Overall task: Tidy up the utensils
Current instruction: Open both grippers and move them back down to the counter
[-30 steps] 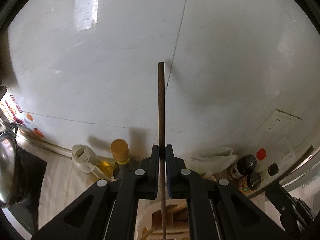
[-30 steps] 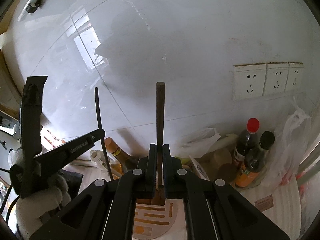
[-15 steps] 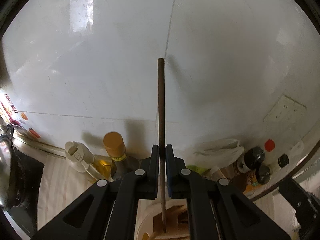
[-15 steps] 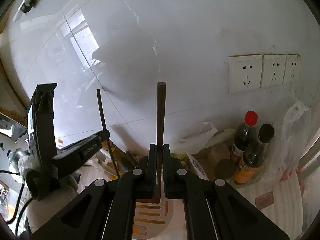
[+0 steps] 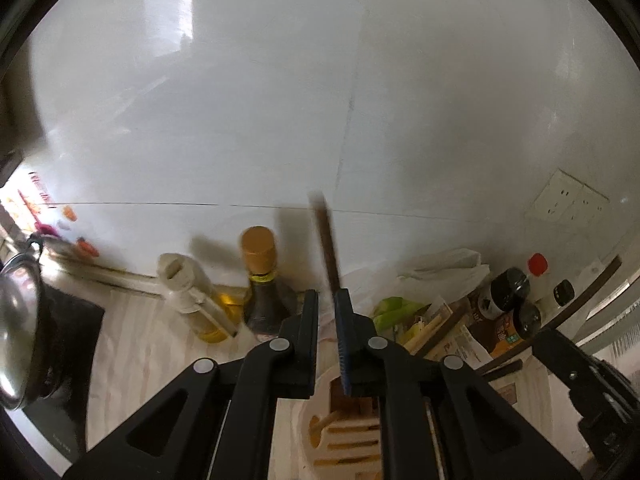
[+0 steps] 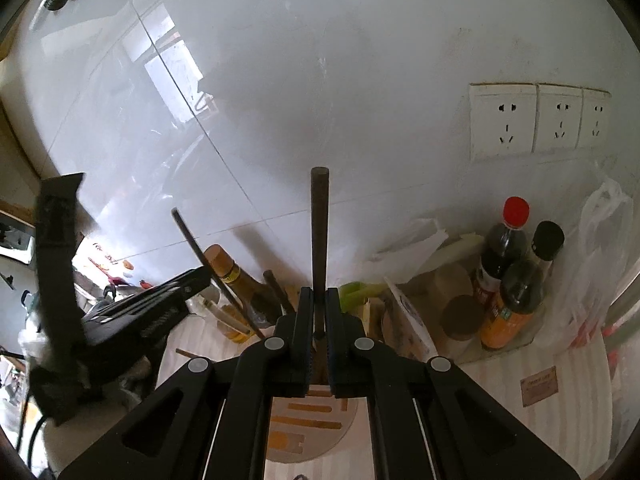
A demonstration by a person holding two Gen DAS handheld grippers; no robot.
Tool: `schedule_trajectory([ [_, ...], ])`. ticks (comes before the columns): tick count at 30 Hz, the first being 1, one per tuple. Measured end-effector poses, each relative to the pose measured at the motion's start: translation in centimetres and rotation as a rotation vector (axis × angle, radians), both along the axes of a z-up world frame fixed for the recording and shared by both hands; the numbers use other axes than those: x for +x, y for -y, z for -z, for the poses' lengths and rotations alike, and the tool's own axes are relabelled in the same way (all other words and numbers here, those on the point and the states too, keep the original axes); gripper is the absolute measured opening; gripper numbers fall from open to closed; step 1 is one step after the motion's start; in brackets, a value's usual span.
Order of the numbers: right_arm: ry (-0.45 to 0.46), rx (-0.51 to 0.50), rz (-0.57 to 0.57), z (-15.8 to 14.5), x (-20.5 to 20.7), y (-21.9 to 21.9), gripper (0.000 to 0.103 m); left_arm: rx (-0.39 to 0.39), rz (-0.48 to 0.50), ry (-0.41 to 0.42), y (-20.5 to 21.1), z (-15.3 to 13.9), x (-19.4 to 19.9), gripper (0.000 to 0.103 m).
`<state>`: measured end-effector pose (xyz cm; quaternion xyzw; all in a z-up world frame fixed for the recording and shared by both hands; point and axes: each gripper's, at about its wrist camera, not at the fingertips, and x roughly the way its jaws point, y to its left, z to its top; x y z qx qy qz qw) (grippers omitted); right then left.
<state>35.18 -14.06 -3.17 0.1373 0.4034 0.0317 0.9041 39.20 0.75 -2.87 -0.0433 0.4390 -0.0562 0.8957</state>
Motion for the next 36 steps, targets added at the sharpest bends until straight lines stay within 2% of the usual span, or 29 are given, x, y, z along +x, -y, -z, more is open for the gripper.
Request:
schedule_trajectory([
  [1,-0.001,0.002,0.000,0.0,0.0,0.1,0.007,0.006,-0.011,0.006,-0.3,-0.5,-0.3,0.019],
  [2,0.001,-0.001,0.000,-0.1,-0.3,0.0,0.008,0.009,-0.019,0.017,-0.6,-1.0,-0.8,0.045],
  [3,0.006,-0.004,-0.004,-0.3,-0.5,-0.1,0.012,0.011,-0.030,0.034,-1.1,-1.7,-1.2,0.078],
  [4,0.010,-0.006,-0.002,-0.4,-0.7,-0.1,0.022,0.012,-0.040,0.050,-1.4,-2.2,-1.6,0.088],
  [5,0.016,-0.007,0.002,-0.7,-1.1,-0.1,0.035,0.011,-0.050,0.075,-1.9,-2.8,-2.1,0.093],
  [7,0.023,-0.001,0.005,-1.1,-1.7,0.0,0.051,0.024,-0.063,0.096,-2.5,-3.8,-2.9,0.093],
  [9,0.038,0.001,0.012,-1.7,-2.4,0.0,0.053,0.040,-0.076,0.116,-3.1,-4.5,-3.8,0.103],
  [10,0.041,-0.001,0.012,-1.9,-2.6,0.0,0.055,0.043,-0.080,0.133,-3.4,-5.0,-4.4,0.103],
  [12,0.052,-0.007,0.016,-2.5,-3.5,-0.1,0.064,0.060,-0.097,0.161,-3.9,-5.6,-5.4,0.103],
  [14,0.066,-0.028,0.027,-3.2,-4.3,-0.1,0.085,0.070,-0.105,0.178,-4.2,-6.2,-6.5,0.103],
  [17,0.093,-0.052,0.053,-4.3,-5.8,0.2,0.102,0.072,-0.103,0.210,-4.6,-6.9,-8.2,0.103],
  [22,0.198,-0.047,0.116,-5.7,-9.8,2.3,0.103,0.069,-0.089,0.215,-4.7,-7.1,-10.8,0.103],
  [26,0.246,-0.066,0.176,-5.1,-13.1,4.8,0.103,0.069,-0.082,0.204,-3.7,-5.7,-13.0,0.103],
  [28,0.182,-0.073,0.205,-3.7,-14.2,6.7,0.103,0.063,-0.072,0.182,-2.8,-4.5,-13.9,0.103],
  [33,-0.091,-0.086,0.292,2.3,-16.3,12.2,0.100,0.066,-0.025,0.126,0.9,-0.4,-15.4,0.103],
  [34,-0.151,-0.071,0.302,4.2,-16.8,13.6,0.086,0.076,-0.001,0.101,2.0,0.7,-15.5,0.103],
  [35,-0.212,-0.063,0.322,6.0,-17.2,14.9,0.067,0.082,0.021,0.077,3.0,1.7,-15.5,0.103],
  [36,-0.262,-0.063,0.334,7.8,-17.6,16.0,0.060,0.088,0.041,0.050,4.1,2.8,-15.6,0.103],
])
